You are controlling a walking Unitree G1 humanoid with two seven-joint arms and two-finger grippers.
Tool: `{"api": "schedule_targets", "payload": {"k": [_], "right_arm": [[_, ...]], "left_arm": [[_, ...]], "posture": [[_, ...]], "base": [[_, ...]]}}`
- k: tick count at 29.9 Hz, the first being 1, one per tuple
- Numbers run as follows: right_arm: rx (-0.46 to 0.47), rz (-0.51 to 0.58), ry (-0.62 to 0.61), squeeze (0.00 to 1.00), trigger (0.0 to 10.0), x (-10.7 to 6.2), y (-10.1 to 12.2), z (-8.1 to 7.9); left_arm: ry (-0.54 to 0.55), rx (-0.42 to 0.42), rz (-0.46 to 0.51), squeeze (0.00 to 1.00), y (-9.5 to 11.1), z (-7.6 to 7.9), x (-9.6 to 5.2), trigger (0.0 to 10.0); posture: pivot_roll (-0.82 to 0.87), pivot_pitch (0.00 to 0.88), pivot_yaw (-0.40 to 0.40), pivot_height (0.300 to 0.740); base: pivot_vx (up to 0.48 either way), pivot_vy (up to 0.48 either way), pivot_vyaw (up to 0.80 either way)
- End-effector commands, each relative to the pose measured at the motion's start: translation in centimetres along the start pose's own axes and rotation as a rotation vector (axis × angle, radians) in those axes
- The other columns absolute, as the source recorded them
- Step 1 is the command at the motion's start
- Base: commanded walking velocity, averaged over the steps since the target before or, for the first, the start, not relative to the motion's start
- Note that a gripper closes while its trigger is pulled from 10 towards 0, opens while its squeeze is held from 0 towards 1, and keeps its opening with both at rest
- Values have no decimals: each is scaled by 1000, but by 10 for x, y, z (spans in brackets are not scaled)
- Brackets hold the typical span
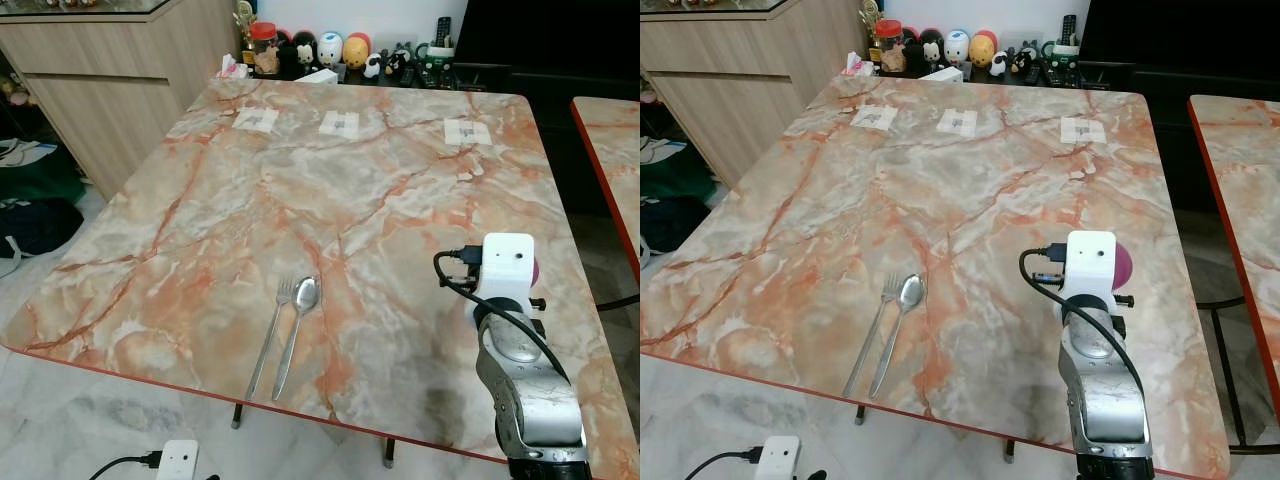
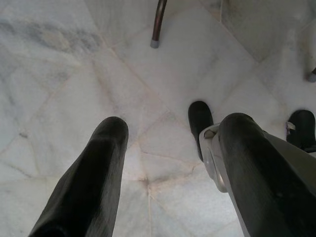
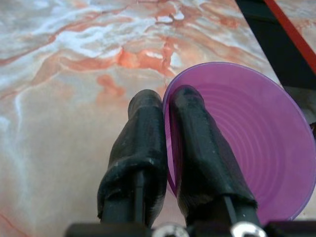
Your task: Setting the table
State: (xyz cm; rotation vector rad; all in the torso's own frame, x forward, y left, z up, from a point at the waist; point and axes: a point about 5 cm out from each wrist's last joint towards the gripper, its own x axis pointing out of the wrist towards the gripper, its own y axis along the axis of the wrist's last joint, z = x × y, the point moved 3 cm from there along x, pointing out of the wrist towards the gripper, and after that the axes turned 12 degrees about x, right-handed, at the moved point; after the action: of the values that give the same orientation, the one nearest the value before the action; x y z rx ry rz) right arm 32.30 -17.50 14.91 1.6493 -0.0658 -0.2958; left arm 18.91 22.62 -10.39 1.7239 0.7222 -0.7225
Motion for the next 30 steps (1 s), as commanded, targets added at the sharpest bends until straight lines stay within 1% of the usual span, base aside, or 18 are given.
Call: {"api": "schedule_targets", "payload": {"k": [1, 2, 3, 4, 5, 6, 7, 8, 9, 15, 18, 20, 22, 26, 30], "right_arm": [[13, 33, 0, 0, 0, -3, 5, 0], [17, 48, 0, 0, 0, -4, 7, 0], [26, 95, 8, 0, 0, -5, 12, 0], [22, 127, 16, 0, 1059, -5, 15, -1], [22, 127, 16, 0, 1059, -5, 15, -1], [13, 156, 23, 0, 6431, -6, 19, -2], [25, 184, 34, 0, 10000, -7, 21, -4], [35, 203, 39, 0, 10000, -8, 23, -5], [71, 228, 51, 0, 10000, -10, 25, -6], [117, 270, 43, 0, 10000, -11, 30, -4], [127, 289, 27, 0, 10000, -8, 32, 1], [130, 288, 27, 0, 10000, -8, 32, 1], [133, 293, 26, 0, 10000, -7, 31, 2], [135, 296, 28, 0, 10000, -6, 31, 2], [133, 297, 29, 0, 10000, -6, 31, 2]], "left_arm": [[7, 3, -36, 0, -8, -7, -2, 10000], [11, 2, -36, 0, -8, -10, -2, 10000], [16, 1, -38, 0, -9, -15, -2, 10000], [20, 1, -39, 0, -9, -19, -3, 10000], [20, 1, -39, 0, -9, -19, -3, 10000], [24, 1, -41, 0, -11, -22, -3, 10000], [28, 1, -42, 0, -12, -25, -4, 10000], [32, 1, -42, 0, -14, -27, -5, 10000], [37, -3, -42, 0, -16, -30, -6, 10000], [42, 10, -48, 0, -18, -35, -7, 10000], [17, 26, -38, 0, -14, -19, -5, 10000], [15, 28, -38, 0, -14, -17, -4, 10000], [7, 33, -34, 0, -12, -10, -4, 10000], [-1, 34, -29, 0, -11, -5, -3, 10000], [-2, 33, -29, 0, -11, -5, -3, 10000]], "posture": [[-130, 127, 35, 740], [-130, 127, 35, 740], [-132, 129, 34, 740], [-132, 129, 34, 740], [-132, 129, 34, 740], [-133, 129, 34, 740], [-133, 130, 35, 740], [-132, 131, 35, 740], [-133, 129, 35, 740], [-134, 122, 34, 740], [-136, 113, 33, 740], [-136, 113, 33, 740], [-137, 103, 31, 740], [-136, 95, 27, 740], [-136, 92, 27, 740]], "base": [[0, 0, 0], [0, 0, 0], [0, 0, 0], [0, 0, 0], [0, 0, 0], [0, 0, 0], [0, 0, 0], [0, 0, 0], [0, 0, 0], [0, 0, 0], [0, 0, -608], [0, 0, -800], [0, -321, -788], [0, -302, -788], [0, -311, -788]]}}
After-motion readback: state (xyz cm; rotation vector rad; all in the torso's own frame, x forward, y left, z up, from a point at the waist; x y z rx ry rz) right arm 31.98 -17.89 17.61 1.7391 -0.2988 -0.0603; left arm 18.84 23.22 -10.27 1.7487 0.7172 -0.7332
